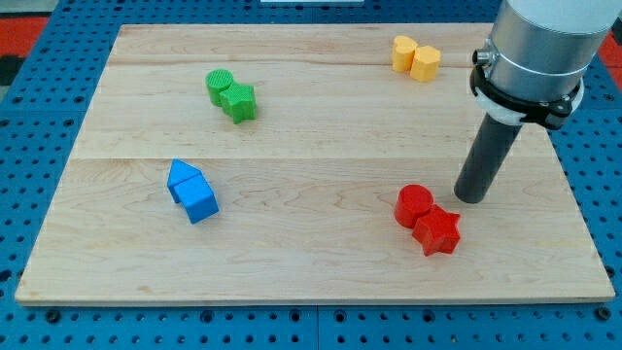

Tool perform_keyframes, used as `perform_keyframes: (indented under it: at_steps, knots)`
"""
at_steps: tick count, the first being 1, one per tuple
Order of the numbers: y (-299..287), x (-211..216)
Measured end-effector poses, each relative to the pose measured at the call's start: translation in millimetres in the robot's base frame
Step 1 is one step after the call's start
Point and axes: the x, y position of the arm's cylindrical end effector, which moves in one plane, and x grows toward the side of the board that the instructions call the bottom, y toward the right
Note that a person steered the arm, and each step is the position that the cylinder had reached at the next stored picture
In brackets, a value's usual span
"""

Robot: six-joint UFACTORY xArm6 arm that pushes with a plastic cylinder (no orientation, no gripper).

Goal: Move the yellow hexagon beside green star

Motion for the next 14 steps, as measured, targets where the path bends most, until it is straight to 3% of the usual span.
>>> perform_keyframes:
  at_steps: [2,5,6,7,9,10,12,14]
  knots:
    - [-0.9,-9.5]
    - [29.8,-184.1]
    - [66.2,-215.4]
    - [44.5,-230.5]
    - [-61.9,-206.6]
    - [-72.9,-221.9]
    - [-169.4,-221.7]
    - [-203.5,-223.2]
